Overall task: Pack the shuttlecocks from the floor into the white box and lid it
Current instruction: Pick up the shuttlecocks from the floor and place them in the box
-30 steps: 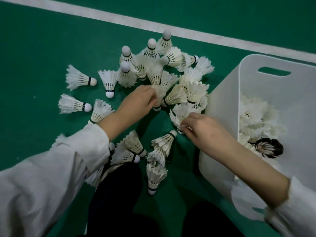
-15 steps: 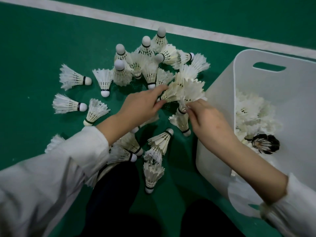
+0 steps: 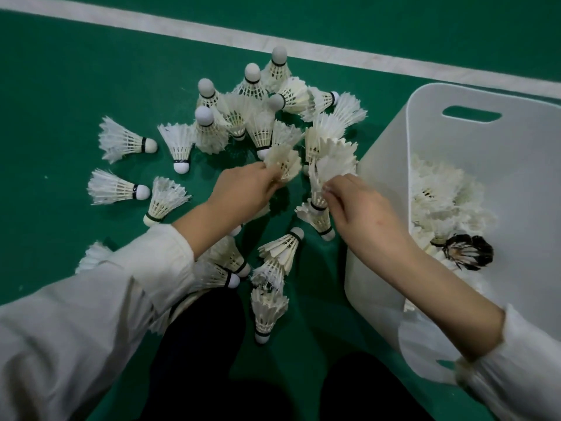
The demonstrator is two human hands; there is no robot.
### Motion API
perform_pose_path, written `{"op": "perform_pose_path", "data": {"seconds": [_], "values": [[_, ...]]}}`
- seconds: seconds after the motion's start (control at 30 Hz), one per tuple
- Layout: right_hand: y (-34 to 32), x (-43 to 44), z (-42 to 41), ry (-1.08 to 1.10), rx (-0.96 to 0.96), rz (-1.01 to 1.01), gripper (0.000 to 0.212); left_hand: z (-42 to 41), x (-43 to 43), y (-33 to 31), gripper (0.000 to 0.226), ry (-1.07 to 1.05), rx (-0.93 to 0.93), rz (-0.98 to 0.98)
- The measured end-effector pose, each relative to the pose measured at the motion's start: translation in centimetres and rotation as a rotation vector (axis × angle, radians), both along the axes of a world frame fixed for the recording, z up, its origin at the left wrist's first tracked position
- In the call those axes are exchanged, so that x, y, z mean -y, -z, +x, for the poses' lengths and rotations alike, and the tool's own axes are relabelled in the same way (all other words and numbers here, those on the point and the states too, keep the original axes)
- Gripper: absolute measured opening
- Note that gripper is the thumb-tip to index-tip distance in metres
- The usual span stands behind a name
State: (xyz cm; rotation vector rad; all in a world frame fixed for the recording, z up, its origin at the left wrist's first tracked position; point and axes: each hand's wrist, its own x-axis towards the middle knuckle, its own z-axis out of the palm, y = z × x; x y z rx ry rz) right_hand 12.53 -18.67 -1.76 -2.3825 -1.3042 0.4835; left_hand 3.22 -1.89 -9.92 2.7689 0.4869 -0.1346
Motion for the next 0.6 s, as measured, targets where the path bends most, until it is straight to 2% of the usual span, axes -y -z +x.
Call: {"op": "perform_pose_path", "data": {"seconds": [0.17,0.27,0.37,0.5,0.6], "values": [[0.0,0.3,0.1,0.009,-0.003,0.019,0.014,-2.2,-1.1,-1.0,0.028,-0.133,-0.013,-0.038],[-0.3,0.1,0.1,0.009,-0.024,0.013,0.015,-3.3,-0.6,-2.8,0.026,-0.168,0.049,-0.082],[-2.1,-0.7,-0.2,0.012,-0.128,0.048,0.017,-4.0,0.3,-5.0,0.023,-0.176,0.132,-0.101],[-6.3,0.0,0.8,0.183,-0.234,0.242,0.009,-3.7,1.6,-7.6,0.020,-0.167,0.214,-0.136],[-8.4,3.0,2.6,0.352,-0.244,0.347,0.002,-2.9,3.1,-9.2,0.032,-0.120,0.253,-0.158]]}}
